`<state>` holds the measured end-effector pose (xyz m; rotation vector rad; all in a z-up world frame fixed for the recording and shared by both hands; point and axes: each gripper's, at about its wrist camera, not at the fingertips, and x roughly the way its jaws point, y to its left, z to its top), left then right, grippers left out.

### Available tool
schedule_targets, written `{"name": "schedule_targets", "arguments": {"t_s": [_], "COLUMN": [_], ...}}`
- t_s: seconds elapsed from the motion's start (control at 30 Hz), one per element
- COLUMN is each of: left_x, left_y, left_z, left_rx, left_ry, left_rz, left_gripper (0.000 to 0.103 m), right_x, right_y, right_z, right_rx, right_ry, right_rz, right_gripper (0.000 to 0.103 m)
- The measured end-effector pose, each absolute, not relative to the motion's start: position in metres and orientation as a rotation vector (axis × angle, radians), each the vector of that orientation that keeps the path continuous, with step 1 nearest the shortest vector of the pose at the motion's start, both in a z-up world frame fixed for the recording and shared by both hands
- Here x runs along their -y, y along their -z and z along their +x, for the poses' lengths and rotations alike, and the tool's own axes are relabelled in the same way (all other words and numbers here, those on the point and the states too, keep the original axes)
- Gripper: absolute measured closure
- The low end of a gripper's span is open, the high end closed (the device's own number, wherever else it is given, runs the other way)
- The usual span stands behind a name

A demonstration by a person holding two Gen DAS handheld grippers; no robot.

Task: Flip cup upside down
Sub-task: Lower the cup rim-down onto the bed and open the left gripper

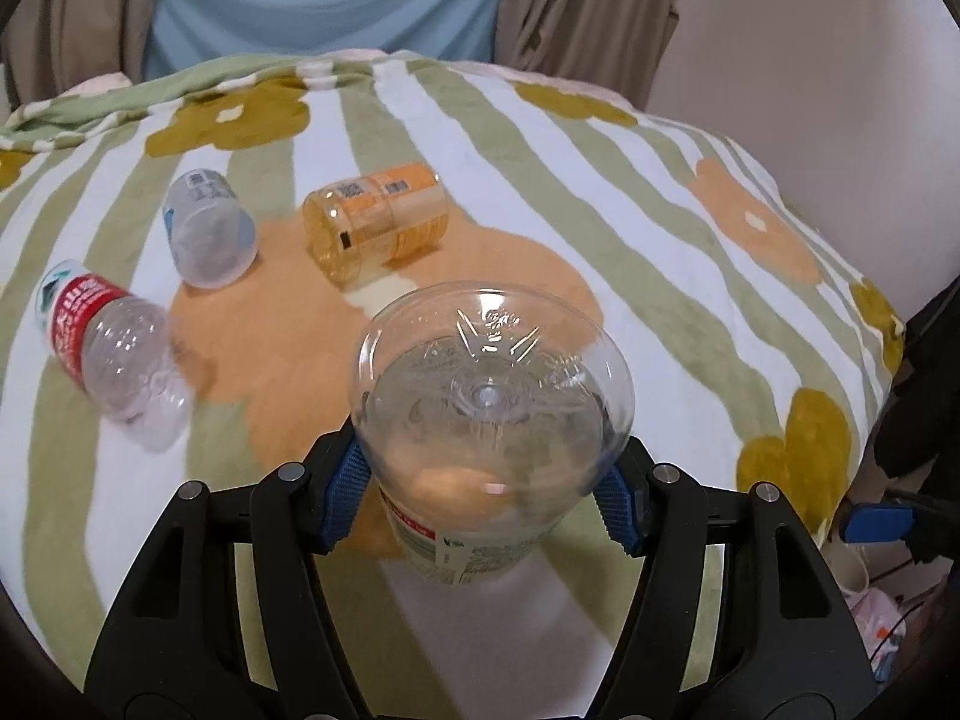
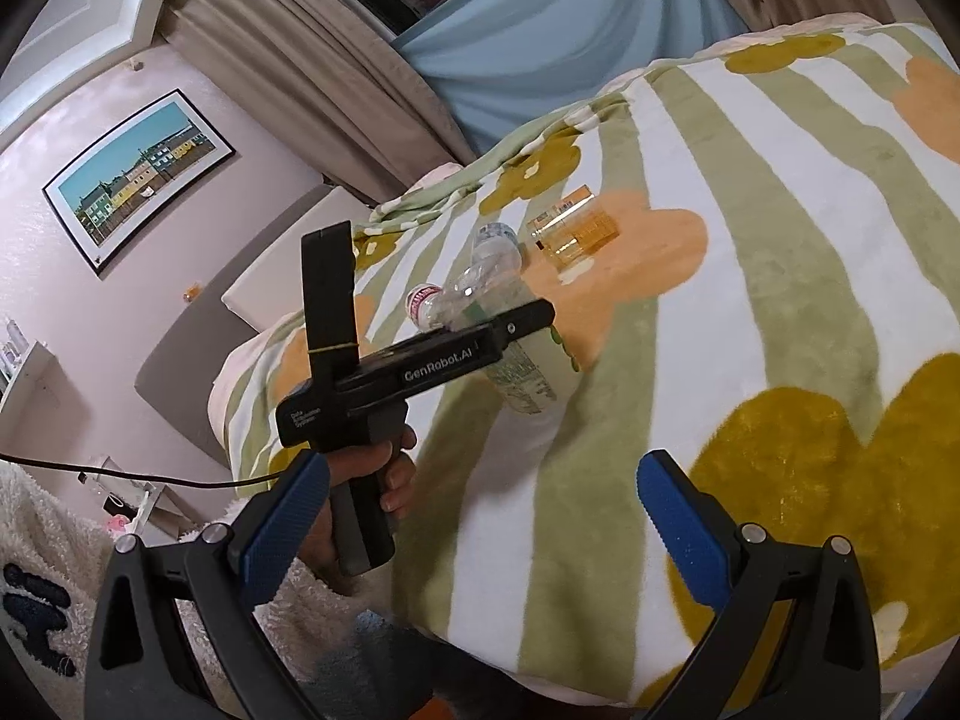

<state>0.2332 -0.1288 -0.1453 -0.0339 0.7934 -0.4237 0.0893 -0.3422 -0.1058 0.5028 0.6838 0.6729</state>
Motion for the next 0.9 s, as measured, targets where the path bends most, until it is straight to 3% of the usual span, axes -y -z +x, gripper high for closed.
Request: {"name": "schedule_targets", "arguments": {"t_s": [0.17,0.2,0.23,0.3,0.67,0.9], "left_x": [0.133,0.134,0.134,0.134,0.118,0.083], "left_y": [0.143,0.143,0.143,0.14,0.113,0.044], "left_z": [0.232,0.232,0.233,0.23,0.207,0.166], "left_rx": [-0.802,-0.809,-0.81,-0.785,-0.727,-0.587], "left_ry": [0.399,0.39,0.389,0.378,0.34,0.287], "left_rz": [0.001,0.011,0.015,0.018,0.007,-0.041], "left_gripper": [0.041,0.035,0.018,0.0,0.0,0.0], "right_x": [0.338,0.337,0.336,0.335,0.332,0.327], "right_y": [0.103,0.102,0.102,0.101,0.095,0.052], "right_z": [0.086,0.085,0.085,0.084,0.077,0.075], "right_rx": [-0.671,-0.671,-0.671,-0.672,-0.664,-0.57], "right_ry": [-0.705,-0.708,-0.71,-0.712,-0.672,-0.583], "right_rz": [0.505,0.502,0.5,0.496,0.478,0.342], "right_gripper": [0.0,0.0,0.0,0.001,0.001,0.001]}}
